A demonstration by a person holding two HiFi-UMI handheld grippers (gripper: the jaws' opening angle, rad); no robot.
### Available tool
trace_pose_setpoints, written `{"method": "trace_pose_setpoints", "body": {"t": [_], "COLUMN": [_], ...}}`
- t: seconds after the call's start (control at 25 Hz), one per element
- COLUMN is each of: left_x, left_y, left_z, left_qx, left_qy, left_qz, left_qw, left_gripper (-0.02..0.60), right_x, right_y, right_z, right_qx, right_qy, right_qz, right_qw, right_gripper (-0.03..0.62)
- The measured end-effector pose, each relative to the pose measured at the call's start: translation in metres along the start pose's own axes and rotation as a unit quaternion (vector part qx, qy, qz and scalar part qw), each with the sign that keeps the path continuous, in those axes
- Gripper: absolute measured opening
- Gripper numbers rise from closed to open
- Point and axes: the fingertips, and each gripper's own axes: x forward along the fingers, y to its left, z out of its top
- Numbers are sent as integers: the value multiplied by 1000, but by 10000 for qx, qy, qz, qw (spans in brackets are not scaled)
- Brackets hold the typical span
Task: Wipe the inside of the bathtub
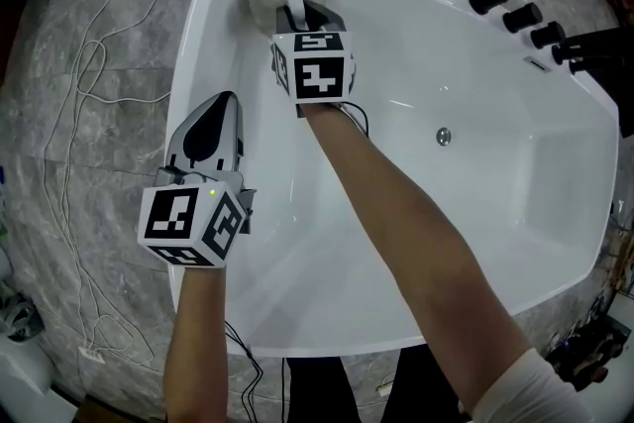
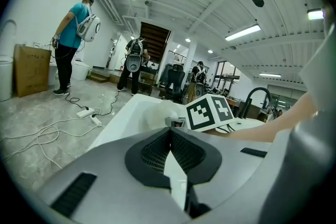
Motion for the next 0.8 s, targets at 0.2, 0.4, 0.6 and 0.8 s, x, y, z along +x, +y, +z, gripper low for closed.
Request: {"method": "trace_pose_setpoints", "body": {"t": [0.2, 0.4, 0.6, 0.8], "left_x": [5, 14, 26, 14], "left_y": [-22, -57, -93, -162], "left_z": [-6, -12, -20, -17], "left_qx": [97, 212, 276, 355], "left_qy": [53, 88, 163, 179], "left_qz": [-50, -132, -250, -410], "left_qw": [9999, 9997, 9992, 9984], "left_gripper": [11, 11, 11, 11], "right_x": [-15, -35, -55, -110], "right_y": [-31, -70, -110, -149], "right_z": [-8, -16, -27, -28], "right_qx": [-13, -17, -43, -111], "right_qy": [45, 71, 115, 147], "right_qz": [-93, -187, -275, -309], "right_qw": [9999, 9998, 9995, 9994], "right_gripper": [97, 97, 97, 97]}}
